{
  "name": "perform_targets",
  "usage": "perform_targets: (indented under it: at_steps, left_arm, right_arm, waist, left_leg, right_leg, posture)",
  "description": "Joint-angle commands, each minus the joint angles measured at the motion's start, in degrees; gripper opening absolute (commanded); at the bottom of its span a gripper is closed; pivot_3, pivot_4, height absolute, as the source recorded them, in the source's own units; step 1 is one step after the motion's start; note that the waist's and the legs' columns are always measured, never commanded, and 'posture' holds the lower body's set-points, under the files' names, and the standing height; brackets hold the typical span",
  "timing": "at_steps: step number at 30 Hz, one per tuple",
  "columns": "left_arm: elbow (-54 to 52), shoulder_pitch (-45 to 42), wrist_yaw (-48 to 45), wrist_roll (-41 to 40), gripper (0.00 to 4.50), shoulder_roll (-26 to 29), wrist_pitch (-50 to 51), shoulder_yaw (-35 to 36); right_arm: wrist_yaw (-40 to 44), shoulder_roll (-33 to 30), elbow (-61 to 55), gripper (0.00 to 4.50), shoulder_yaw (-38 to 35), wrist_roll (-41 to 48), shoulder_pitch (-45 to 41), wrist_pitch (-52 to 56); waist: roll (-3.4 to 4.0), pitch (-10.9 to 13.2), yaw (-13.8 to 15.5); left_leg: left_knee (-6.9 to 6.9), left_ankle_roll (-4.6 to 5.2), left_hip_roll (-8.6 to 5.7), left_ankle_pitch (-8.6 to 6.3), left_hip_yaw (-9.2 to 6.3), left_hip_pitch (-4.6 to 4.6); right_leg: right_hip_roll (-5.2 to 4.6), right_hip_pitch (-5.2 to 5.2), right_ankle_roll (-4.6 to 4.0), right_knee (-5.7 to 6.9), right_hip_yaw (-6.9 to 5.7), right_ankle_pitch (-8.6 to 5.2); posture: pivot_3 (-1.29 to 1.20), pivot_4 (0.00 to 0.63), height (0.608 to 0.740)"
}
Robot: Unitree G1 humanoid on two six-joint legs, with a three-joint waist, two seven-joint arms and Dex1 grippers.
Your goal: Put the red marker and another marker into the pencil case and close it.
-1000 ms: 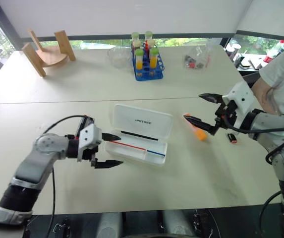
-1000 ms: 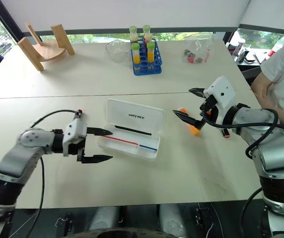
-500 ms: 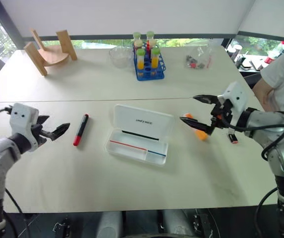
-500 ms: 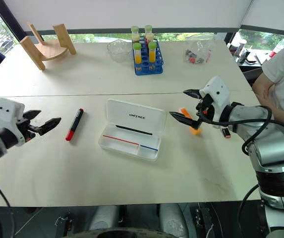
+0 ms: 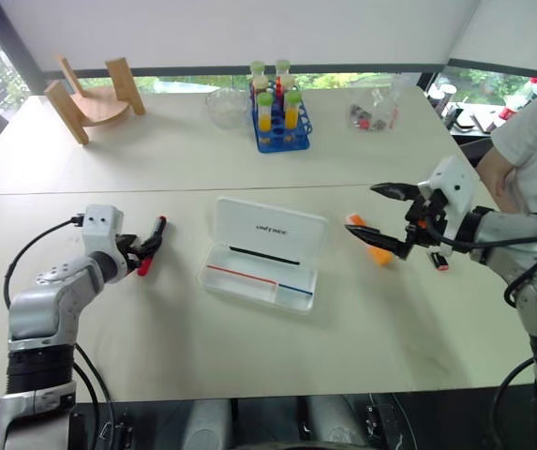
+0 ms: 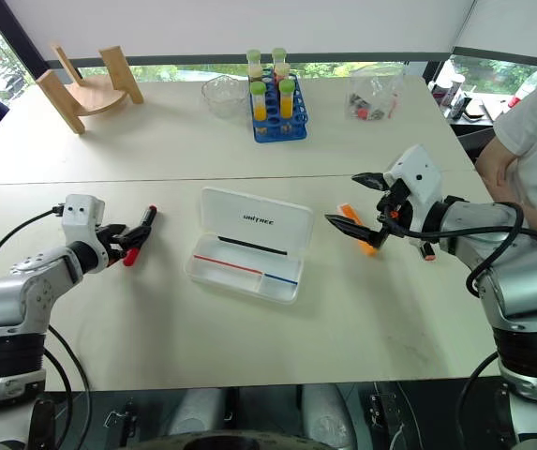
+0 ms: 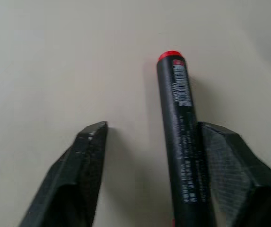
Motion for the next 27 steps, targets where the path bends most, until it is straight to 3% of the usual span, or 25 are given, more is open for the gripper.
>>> perform_targets:
  at_steps: [1, 2, 3, 10, 15, 21, 27]
  left_arm:
    - [2.63, 0.14, -1.8, 2.03, 1.17, 2.71, -0.65, -1.39]
    - [3.05, -0.24, -2.84, 1.78, 0.58, 3.44, -0.86, -1.66]
    - [3.31, -0.47, -3.51, 1.51, 0.29, 3.95, -1.01, -1.82]
    - [-0.35, -8.11, -35.08, -2.86, 0.29, 12.83, -18.09, -9.4]
    - [-0.14, -14.49, -50.78, -3.74, 0.29, 15.72, -22.66, -15.42]
    - [5.38, -21.88, -60.05, 2.36, 0.29, 10.77, -31.94, -26.14]
    - [17.74, -26.5, -60.92, 10.69, 0.29, 3.15, -43.92, -32.24]
  right_arm:
    - [6.52, -4.7, -6.34, 4.5, -6.65, 8.87, 3.93, 4.83]
    - [8.23, -6.13, -7.34, 4.5, -7.76, 10.53, 5.61, 5.71]
    - [9.1, -7.08, -7.96, 4.5, -8.49, 11.62, 6.7, 6.27]
    - [15.92, -12.19, -10.56, 4.5, -12.64, 15.85, 10.9, 4.73]
    - [16.87, -13.22, -11.28, 4.5, -12.87, 18.22, 9.6, 4.65]
    - [15.87, -13.56, -12.51, 4.5, -12.62, 19.05, 9.37, 4.62]
    - [13.47, -13.24, -14.1, 4.5, -13.68, 19.42, 10.49, 5.15]
  waist:
    - [-0.01, 0.0, -0.05]
    - [0.0, -0.01, -0.1]
    - [0.01, -0.01, -0.23]
    - [-0.08, 0.08, 0.06]
    - [-0.06, 0.08, -0.05]
    - [-0.04, 0.1, -0.04]
    - [-0.08, 0.12, -0.04]
  left_leg:
    - [0.0, 0.0, 0.0, 0.0, -0.01, 0.01]
    - [0.01, 0.0, 0.01, 0.0, -0.03, 0.01]
    - [0.01, 0.0, 0.01, 0.0, -0.02, 0.06]
    - [0.09, 0.0, 0.02, 0.0, 0.02, 0.02]
    - [0.08, 0.0, 0.01, -0.01, 0.05, -0.04]
    - [0.1, 0.06, 0.02, -0.03, 0.03, -0.06]
    - [0.14, 0.06, 0.0, -0.04, 0.01, -0.11]
  right_leg:
    - [0.01, 0.02, 0.0, -0.01, -0.01, 0.0]
    - [0.02, 0.04, 0.0, -0.01, -0.01, 0.0]
    - [0.03, 0.05, 0.0, 0.0, -0.01, 0.0]
    - [0.07, 0.05, -0.02, 0.02, -0.02, -0.01]
    - [0.03, 0.04, -0.01, -0.1, -0.03, -0.01]
    - [0.09, 0.03, 0.0, -0.09, -0.03, -0.02]
    - [0.1, 0.01, 0.01, -0.1, -0.02, -0.01]
  posture:
    - [0.0, 0.15, 0.74]
    - [0.0, 0.15, 0.74]
    - [0.0, 0.15, 0.74]
    - [0.0, 0.15, 0.74]
    - [0.0, 0.15, 0.74]
    - [0.0, 0.15, 0.74]
    - [0.0, 0.15, 0.74]
